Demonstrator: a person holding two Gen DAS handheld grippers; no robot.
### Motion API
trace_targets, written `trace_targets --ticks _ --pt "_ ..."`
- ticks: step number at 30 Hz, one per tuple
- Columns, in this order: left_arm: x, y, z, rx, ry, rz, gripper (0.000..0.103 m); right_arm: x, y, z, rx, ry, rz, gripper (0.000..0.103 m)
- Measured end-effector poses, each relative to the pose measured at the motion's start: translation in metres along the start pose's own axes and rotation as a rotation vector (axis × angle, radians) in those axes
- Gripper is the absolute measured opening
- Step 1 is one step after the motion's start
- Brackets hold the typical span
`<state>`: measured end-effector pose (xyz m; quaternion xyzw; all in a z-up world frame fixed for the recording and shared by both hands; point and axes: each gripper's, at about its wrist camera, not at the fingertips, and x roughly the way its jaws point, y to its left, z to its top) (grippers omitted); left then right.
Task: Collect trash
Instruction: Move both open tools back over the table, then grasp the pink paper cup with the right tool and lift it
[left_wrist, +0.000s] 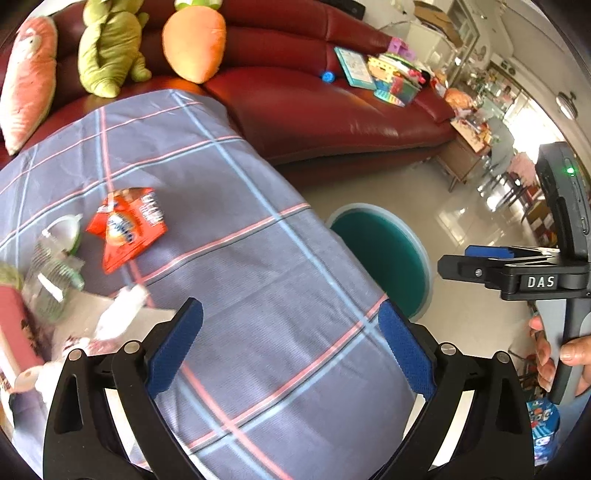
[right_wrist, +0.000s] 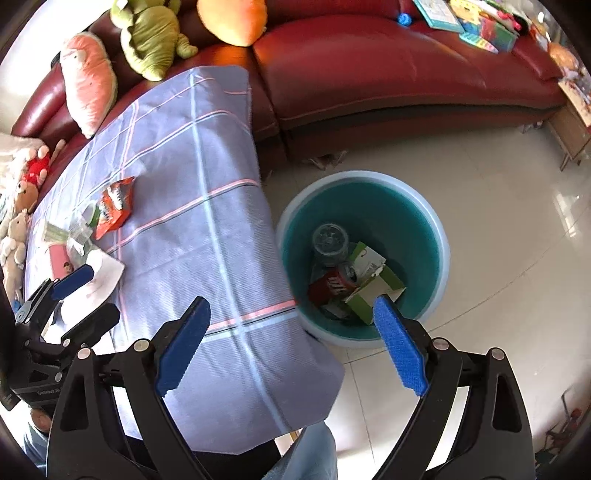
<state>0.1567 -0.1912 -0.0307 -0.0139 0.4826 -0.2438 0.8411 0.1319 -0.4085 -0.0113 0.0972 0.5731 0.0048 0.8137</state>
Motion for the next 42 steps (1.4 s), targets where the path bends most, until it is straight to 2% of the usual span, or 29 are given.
trace_targets --ticks 7,14,18,27,33,39,42 --pt "-0.024 0.039 -0.02 -0.07 -0.02 0.039 0.096 -0.005 0.036 -0.005 -0.05 0.003 0.001 0.086" --pt "-0.054 0.095 -0.044 -0.164 -0.044 0.115 0.096 0.007 0.089 -0.006 -0.13 0.026 0.031 0.086" --pt "-0.076 0.132 -0.062 -0.227 -0.058 0.164 0.096 0.017 0.128 -0.006 -0.193 0.046 0.053 0.086" --pt "-0.125 0.218 -0.097 -0.294 -0.066 0.311 0.096 0.043 0.235 -0.003 -0.357 0.129 0.12 0.086" --pt "-0.156 0.267 -0.109 -0.345 -0.089 0.373 0.096 0.058 0.306 0.001 -0.459 0.183 0.178 0.086" --pt "-0.169 0.301 -0.113 -0.357 -0.106 0.393 0.096 0.075 0.367 0.005 -0.523 0.204 0.211 0.086" --pt "-0.163 0.316 -0.111 -0.354 -0.087 0.388 0.096 0.088 0.393 0.006 -0.557 0.22 0.219 0.085"
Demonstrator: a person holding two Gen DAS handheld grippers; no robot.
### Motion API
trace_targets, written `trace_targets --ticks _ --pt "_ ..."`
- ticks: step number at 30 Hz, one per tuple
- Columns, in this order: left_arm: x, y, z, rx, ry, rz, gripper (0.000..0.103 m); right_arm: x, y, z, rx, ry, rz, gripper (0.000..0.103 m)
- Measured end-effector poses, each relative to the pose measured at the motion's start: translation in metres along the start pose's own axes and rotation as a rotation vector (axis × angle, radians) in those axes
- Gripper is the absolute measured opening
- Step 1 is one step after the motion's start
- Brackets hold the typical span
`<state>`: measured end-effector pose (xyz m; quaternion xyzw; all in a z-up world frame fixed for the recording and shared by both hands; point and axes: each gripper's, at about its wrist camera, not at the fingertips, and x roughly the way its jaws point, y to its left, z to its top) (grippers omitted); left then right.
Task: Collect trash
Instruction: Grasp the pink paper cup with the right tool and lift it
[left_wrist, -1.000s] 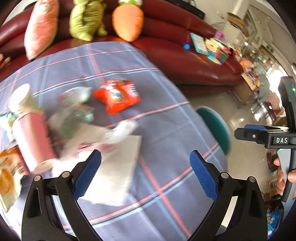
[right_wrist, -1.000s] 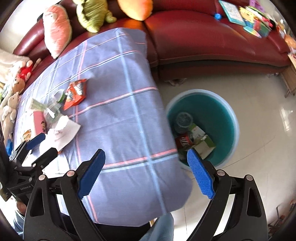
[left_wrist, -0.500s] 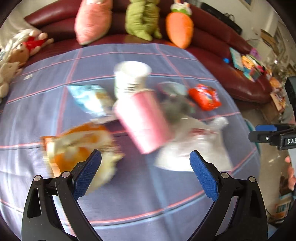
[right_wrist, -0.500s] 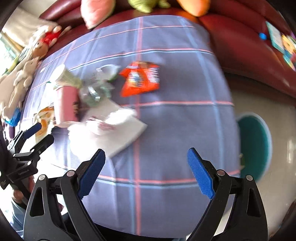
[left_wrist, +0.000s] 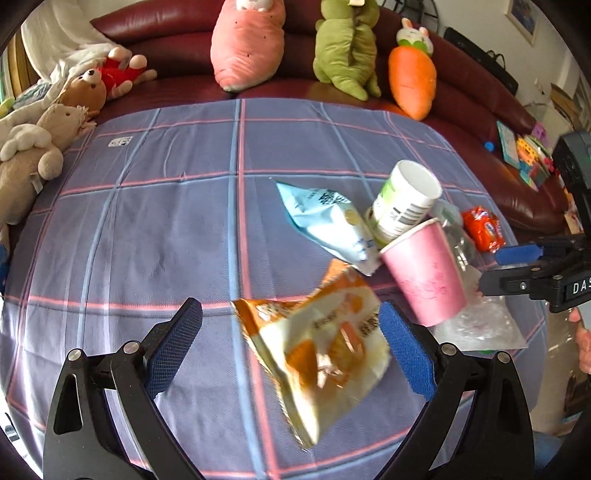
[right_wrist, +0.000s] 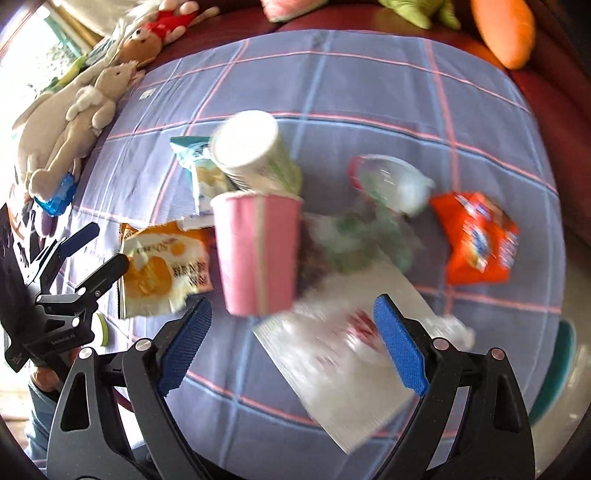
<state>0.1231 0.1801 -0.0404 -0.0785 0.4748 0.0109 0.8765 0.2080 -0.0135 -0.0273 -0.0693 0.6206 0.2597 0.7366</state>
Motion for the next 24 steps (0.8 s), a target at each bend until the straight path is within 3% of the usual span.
trace_targets --ticks 2,8,10,11,12,24 --pt "0.007 0.0 -0.001 0.005 0.015 0.005 0.096 0.011 0.006 0.008 -0.004 0.017 0.008 0.08" --pt "0.016 0.008 -0.001 -0.002 0.032 -0.004 0.096 0.043 0.016 0.025 -0.013 0.067 0.037 0.079" --pt "0.017 0.008 -0.001 -0.004 0.036 -0.003 0.096 0.051 0.017 0.026 -0.011 0.083 0.05 0.071" --pt "0.018 0.009 -0.001 -0.005 0.037 -0.003 0.096 0.056 0.017 0.026 -0.007 0.094 0.058 0.06" --pt "0.018 0.009 -0.001 -0.006 0.037 -0.003 0.096 0.058 0.016 0.026 -0.005 0.098 0.069 0.059" --pt "0.007 -0.019 0.008 0.041 0.007 -0.011 0.096 -0.004 0.006 0.001 -0.027 0.023 0.034 0.056"
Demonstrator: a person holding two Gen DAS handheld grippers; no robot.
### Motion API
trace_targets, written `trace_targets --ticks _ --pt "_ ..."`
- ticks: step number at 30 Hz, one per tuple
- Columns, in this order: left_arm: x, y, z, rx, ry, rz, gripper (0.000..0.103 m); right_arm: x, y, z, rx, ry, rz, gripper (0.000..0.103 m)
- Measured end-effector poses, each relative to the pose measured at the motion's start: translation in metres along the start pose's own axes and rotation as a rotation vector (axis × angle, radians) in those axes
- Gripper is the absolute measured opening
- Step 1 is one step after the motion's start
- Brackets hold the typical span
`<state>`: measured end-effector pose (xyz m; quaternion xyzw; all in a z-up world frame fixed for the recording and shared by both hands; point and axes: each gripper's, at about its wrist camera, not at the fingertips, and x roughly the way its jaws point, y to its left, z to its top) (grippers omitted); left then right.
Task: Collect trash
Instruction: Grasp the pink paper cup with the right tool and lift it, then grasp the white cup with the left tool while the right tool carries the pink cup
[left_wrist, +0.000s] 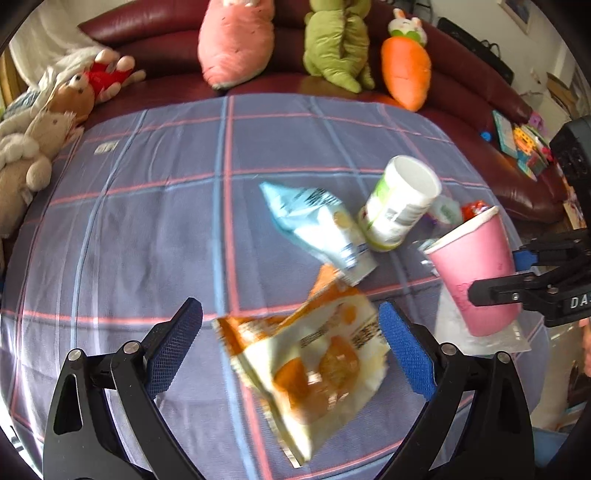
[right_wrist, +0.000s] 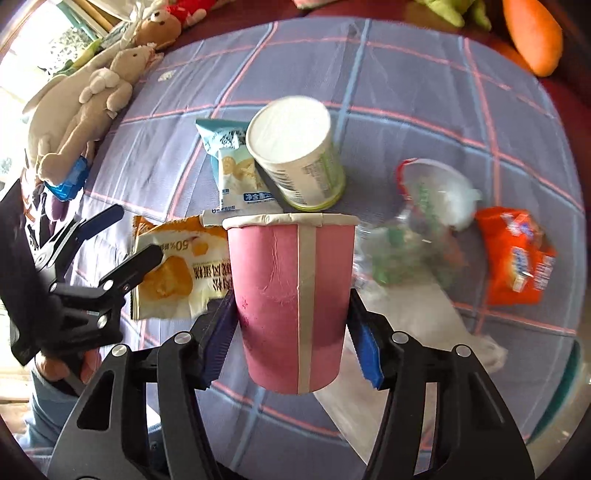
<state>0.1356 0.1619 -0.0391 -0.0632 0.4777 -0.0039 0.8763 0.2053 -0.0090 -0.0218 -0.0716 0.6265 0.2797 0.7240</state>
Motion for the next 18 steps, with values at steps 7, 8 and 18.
trace_targets --ticks 7,8,18 --pt "0.016 -0.046 0.034 0.098 -0.002 -0.033 0.096 -0.038 -0.045 -0.007 0.061 -0.069 -0.078 0.056" --pt "0.022 -0.051 0.039 0.106 0.003 -0.045 0.096 -0.042 -0.053 -0.006 0.074 -0.079 -0.091 0.056" --pt "0.074 -0.095 0.078 0.186 0.028 -0.013 0.075 -0.056 -0.113 -0.016 0.161 -0.139 -0.114 0.056"
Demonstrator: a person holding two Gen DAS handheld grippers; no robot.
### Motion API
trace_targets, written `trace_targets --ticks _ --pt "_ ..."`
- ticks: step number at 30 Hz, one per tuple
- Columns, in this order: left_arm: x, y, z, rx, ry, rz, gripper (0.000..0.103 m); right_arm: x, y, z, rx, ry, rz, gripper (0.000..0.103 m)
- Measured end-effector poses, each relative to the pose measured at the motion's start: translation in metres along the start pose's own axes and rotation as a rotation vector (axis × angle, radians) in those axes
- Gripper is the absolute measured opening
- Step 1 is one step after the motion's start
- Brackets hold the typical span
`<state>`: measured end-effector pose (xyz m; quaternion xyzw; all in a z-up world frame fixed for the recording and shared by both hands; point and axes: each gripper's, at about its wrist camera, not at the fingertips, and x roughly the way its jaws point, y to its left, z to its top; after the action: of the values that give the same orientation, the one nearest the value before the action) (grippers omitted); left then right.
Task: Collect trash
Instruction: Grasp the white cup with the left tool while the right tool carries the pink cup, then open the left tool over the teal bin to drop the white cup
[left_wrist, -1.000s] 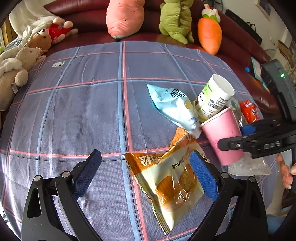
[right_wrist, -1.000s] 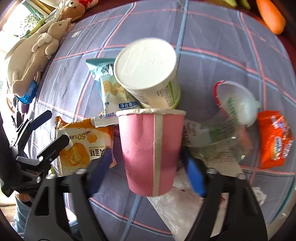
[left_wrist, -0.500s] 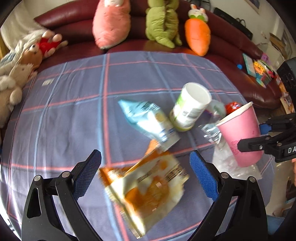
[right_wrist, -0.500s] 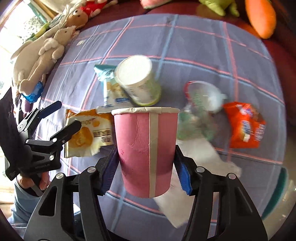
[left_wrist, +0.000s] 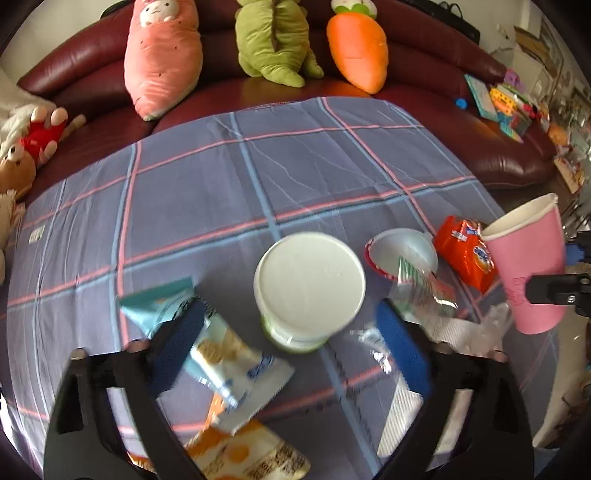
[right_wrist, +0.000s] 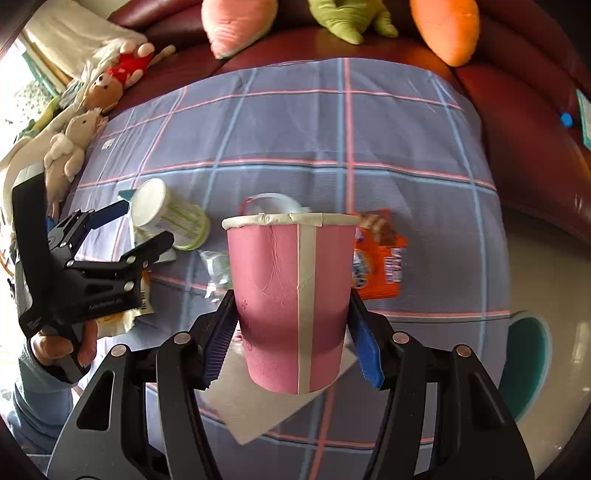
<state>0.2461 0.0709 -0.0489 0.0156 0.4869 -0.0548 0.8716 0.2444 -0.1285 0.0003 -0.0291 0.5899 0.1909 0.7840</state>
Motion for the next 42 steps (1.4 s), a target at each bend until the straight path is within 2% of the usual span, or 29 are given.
trace_targets --ticks 1,6,10,17,24,29,33,38,42 --pt "0.003 -0.002 0.001 0.007 0.01 -0.003 0.052 0.0 -0.006 -0.001 0.007 -0.005 -0.005 0.056" --pt "0.0 -0.007 -0.001 -0.016 -0.007 0.026 0.051 0.0 -0.026 -0.009 0.038 -0.026 -0.003 0.056" --pt "-0.021 -0.013 -0.003 -0.031 -0.044 0.039 0.051 -0.006 -0.042 -0.019 0.068 -0.049 0.017 0.056" --pt "-0.067 -0.046 0.0 -0.009 -0.11 -0.004 0.051 -0.032 -0.072 -0.042 0.121 -0.111 0.037 0.056" --pt "-0.087 -0.123 -0.003 0.079 -0.132 -0.124 0.051 -0.071 -0.126 -0.086 0.227 -0.206 0.037 0.056" --pt "-0.079 -0.182 0.0 0.149 -0.103 -0.17 0.051 -0.09 -0.173 -0.122 0.321 -0.253 0.029 0.056" --pt "-0.073 -0.236 0.0 0.208 -0.091 -0.217 0.051 -0.103 -0.213 -0.155 0.387 -0.292 -0.017 0.056" --pt "-0.062 -0.302 -0.003 0.295 -0.062 -0.267 0.051 -0.112 -0.261 -0.195 0.487 -0.316 -0.039 0.056" --pt "-0.054 -0.341 -0.003 0.342 -0.041 -0.291 0.051 -0.113 -0.29 -0.218 0.545 -0.316 -0.056 0.056"
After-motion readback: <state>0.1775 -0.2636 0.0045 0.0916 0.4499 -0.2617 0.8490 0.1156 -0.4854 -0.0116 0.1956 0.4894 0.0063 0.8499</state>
